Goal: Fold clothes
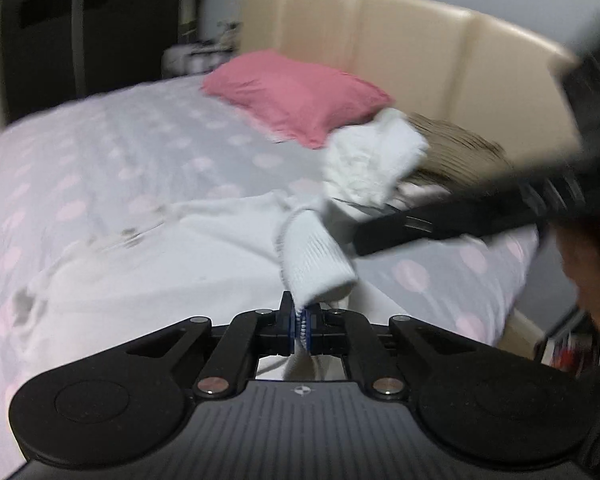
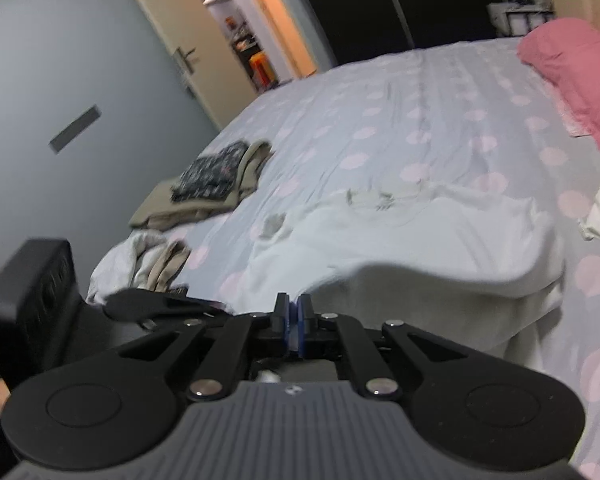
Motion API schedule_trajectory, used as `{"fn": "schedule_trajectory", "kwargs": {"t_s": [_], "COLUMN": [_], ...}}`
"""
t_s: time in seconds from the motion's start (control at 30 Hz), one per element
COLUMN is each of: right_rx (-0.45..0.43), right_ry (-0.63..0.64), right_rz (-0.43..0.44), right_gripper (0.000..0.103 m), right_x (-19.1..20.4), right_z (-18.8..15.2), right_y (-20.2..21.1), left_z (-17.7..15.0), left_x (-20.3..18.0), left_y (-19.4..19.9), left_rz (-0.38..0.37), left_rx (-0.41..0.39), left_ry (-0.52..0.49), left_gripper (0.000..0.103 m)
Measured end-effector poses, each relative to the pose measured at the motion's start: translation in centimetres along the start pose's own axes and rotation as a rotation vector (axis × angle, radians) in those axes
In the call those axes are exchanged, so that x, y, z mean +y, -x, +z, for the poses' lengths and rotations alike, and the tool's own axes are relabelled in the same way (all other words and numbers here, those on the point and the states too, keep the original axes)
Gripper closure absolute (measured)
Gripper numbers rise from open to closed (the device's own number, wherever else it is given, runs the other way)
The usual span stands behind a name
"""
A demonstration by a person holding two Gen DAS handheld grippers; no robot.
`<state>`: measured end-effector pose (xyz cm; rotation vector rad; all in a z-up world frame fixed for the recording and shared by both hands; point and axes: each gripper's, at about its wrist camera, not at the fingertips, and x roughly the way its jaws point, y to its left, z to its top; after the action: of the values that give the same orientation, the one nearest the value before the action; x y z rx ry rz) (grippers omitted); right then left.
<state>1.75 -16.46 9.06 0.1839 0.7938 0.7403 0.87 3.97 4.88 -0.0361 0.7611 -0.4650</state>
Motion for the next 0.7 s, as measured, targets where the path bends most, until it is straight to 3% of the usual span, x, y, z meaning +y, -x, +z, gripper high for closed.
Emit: {"fn": "schedule_trajectory", "kwargs": {"t_s": [0.03, 0.1, 0.13, 0.17, 0.23, 0.37, 0.47, 0.57, 0.63, 0.7], "right_rx": [-0.010, -0.005, 0.000, 0.007, 0.026, 0.058, 0.090, 0.152, 0.196, 0.233], "right_ry": [0.003, 0.007, 0.009, -0.003, -0.055, -0.188, -0.199, -0.096, 0.001, 0.051], "right_rz": [-0.030, -0.070, -0.088, -0.101, -0.120, -0.156, -0.215, -0.293, -0.341, -0.371], "right_gripper": [0.091, 0.078, 0.062, 0.057, 0.056, 0.053, 0.053, 0.053, 0.052, 0.051], "right_x": [-0.2, -0.8, -1.1, -1.6, -2.6, -5.0, -6.4, -6.8, -6.9, -7.6], "right_z": [0.0, -0.4, -0.6, -0.9, -1.4, -1.9, -2.1, -2.6, -3.3, -4.3], "right_y": [0.0, -0.1, -0.1, -0.3, -1.0, -2.8, -4.3, -6.2, -7.3, -7.7], "left_z": [0.5, 1.4, 1.8, 2.2, 3.0, 4.1, 2.5, -1.2, -2.7, -3.1], "left_x": [1.6, 5.2, 6.6, 7.6, 9.4, 11.3, 13.4, 15.4, 15.4, 14.8], "left_y": [0.6, 2.5, 3.5, 4.5, 6.3, 8.7, 7.1, 3.2, 2.1, 1.7], "left_rz": [-0.006, -0.069, -0.103, -0.141, -0.202, -0.184, -0.077, 0.009, 0.011, 0.020], "left_rx": [-0.004, -0.049, -0.075, -0.099, -0.146, -0.213, -0.124, 0.091, 0.151, 0.168], "left_ry": [0.077, 0.274, 0.357, 0.419, 0.527, 0.578, 0.624, 0.701, 0.702, 0.639], "left_gripper": [0.101, 0.101, 0.101, 0.101, 0.101, 0.101, 0.100, 0.100, 0.100, 0.100]}}
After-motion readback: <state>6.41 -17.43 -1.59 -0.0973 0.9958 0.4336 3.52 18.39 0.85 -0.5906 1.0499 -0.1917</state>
